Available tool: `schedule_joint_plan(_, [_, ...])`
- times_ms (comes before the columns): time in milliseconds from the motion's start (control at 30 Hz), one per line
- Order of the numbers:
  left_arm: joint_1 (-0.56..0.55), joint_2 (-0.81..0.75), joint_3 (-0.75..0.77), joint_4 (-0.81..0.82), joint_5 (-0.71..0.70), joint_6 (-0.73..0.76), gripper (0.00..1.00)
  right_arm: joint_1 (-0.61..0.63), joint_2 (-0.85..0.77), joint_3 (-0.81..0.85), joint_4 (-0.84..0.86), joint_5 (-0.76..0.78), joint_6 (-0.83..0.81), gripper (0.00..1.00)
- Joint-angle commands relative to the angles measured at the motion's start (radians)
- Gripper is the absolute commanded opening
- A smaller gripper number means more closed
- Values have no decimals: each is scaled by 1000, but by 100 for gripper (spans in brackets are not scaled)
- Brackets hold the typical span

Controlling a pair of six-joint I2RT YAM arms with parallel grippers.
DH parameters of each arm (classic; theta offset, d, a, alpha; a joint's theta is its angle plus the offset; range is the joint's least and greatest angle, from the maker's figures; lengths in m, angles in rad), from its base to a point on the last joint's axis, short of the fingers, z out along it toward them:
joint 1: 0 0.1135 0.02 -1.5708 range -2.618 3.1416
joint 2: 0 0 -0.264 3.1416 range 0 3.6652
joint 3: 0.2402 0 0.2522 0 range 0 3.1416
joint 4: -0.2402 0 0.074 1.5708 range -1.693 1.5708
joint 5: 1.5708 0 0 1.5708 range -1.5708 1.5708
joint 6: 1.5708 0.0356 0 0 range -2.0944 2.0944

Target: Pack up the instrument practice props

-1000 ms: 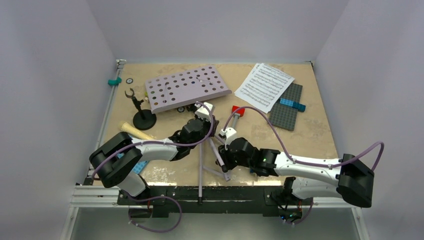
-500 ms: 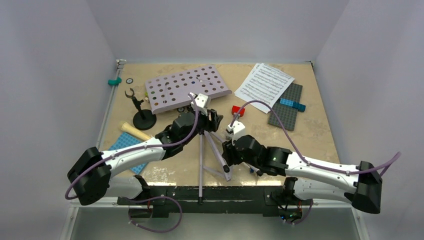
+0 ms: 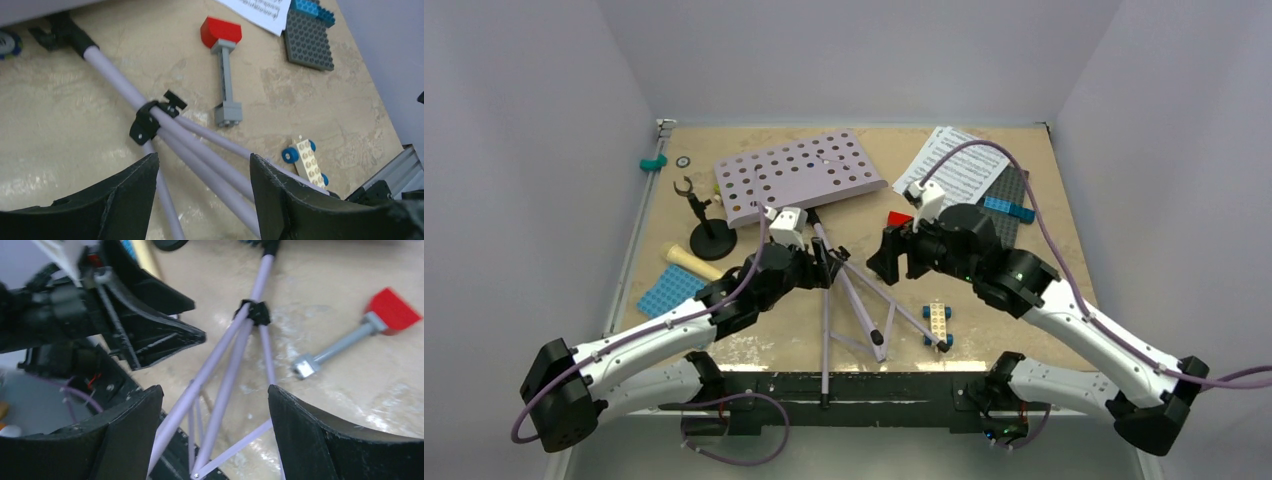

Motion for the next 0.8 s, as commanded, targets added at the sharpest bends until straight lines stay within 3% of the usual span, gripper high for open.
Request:
schedule_joint_plan(0, [0,-33,-95,-80,77,-150,71,-14,128,73,-67,-348,-23,82])
schedule_joint_plan(267, [0,-23,-209,-26,155,-229,70,-15,269,109,-150,-431,-78,84])
schedule_joint_plan(600, [0,136,-188,74,246,-215,62,-14,320,24,-122,-470,-88,59])
schedule_joint_plan(667, [0,170,-181,83,253,-216,58,-14,320,-3,-103,-473,-81,51])
schedule_joint_plan(767, [0,206,-178,99,258,-217,44,-13,320,-46,-68,-471,-71,40])
